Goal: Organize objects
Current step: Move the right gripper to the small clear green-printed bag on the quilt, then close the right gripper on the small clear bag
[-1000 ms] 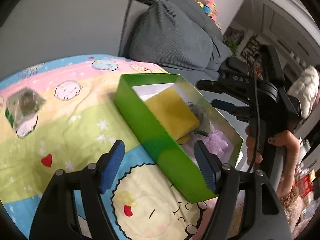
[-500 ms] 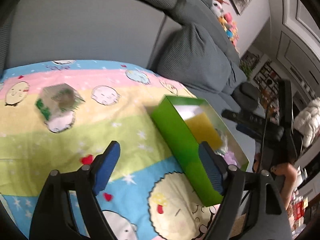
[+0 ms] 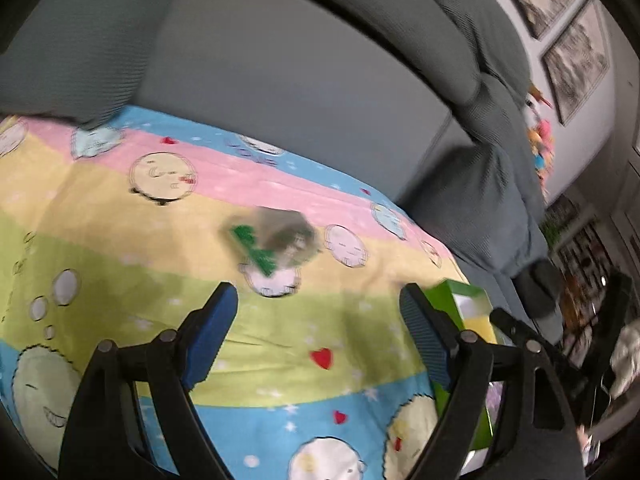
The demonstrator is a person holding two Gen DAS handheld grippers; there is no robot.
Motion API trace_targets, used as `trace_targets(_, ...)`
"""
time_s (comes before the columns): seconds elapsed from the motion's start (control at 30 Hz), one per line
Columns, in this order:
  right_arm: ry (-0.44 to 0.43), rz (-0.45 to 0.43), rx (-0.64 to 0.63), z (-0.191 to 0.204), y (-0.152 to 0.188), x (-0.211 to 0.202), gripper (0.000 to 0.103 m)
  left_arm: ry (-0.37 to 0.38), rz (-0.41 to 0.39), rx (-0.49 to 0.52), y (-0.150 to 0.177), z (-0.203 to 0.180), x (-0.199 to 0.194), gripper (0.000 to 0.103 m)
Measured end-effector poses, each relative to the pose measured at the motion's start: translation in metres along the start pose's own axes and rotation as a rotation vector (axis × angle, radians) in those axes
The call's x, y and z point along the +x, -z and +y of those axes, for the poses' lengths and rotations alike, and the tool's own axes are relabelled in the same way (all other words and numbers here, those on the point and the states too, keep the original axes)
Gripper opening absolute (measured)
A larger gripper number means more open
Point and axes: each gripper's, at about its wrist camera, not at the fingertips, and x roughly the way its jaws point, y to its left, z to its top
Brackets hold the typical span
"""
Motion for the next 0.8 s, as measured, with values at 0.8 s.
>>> trace_targets(0.8,-0.272,0.426,0.061,0.182,-0.051,0.162,0.078,-0.168,0.133,-0.158,-0.007,0.057,0.011,0.083)
